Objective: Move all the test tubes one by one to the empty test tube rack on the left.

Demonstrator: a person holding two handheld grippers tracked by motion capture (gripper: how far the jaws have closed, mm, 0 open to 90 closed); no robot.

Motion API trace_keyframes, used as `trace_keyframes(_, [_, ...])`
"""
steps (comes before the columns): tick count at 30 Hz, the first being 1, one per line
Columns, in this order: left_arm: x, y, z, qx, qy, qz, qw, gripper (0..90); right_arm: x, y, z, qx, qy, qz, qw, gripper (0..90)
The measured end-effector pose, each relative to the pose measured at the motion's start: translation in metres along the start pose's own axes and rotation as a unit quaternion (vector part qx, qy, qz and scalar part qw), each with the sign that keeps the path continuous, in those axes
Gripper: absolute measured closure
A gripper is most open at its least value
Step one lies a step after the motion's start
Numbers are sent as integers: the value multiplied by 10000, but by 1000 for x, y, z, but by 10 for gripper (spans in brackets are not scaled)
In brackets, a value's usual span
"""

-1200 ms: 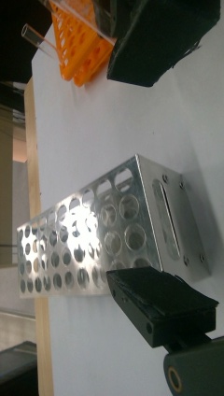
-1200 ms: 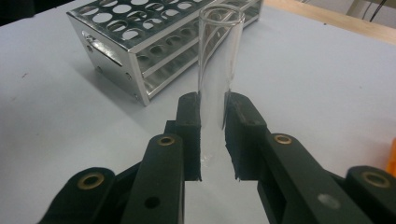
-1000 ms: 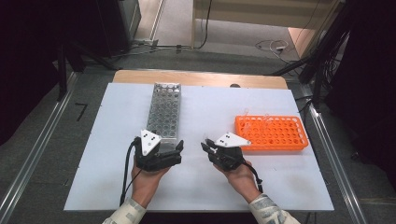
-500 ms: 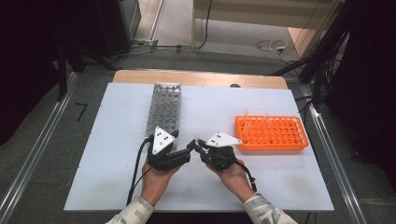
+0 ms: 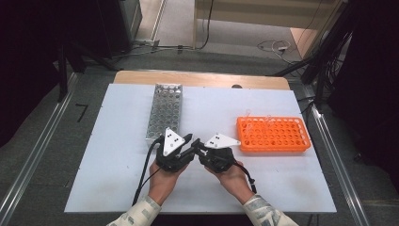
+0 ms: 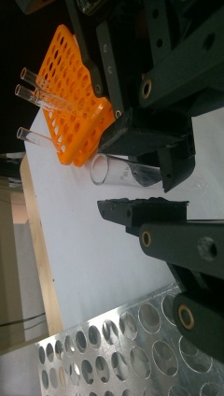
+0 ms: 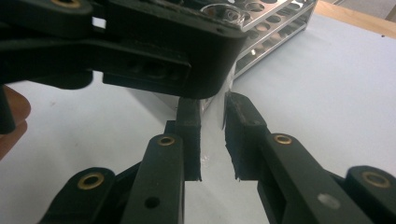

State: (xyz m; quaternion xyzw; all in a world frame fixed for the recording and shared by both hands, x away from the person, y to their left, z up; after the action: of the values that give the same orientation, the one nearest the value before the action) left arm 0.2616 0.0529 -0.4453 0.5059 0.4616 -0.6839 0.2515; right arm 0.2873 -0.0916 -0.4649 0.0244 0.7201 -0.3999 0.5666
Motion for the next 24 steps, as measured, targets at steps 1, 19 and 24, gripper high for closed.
trace_keyframes(1, [0,1,0,-12,9,-16,10000,664,0,0,0,0,0,0,10000,739])
trace_keyframes(19, [-11,7,-12,-52,-177,-31,9998,760,1,-6,7,-148,156,-71,9997,426])
trace_keyframes(24, [-26,15,-24,-104,-370,12,9993,760,2,-12,13,-91,229,-81,9997,342])
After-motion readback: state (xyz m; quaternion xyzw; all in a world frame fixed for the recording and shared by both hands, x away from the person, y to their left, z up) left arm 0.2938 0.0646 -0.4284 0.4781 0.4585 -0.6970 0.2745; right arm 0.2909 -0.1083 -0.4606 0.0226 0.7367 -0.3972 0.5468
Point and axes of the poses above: each handheld gripper's, and its own axes: y roughly forward along the jaws, x roughly out of its underside, z roughly to its right, the point moved 2 cm from there along y, roughly forward along the jaws, and after that the axes turned 4 degrees about -x, right-handed, at the moved point
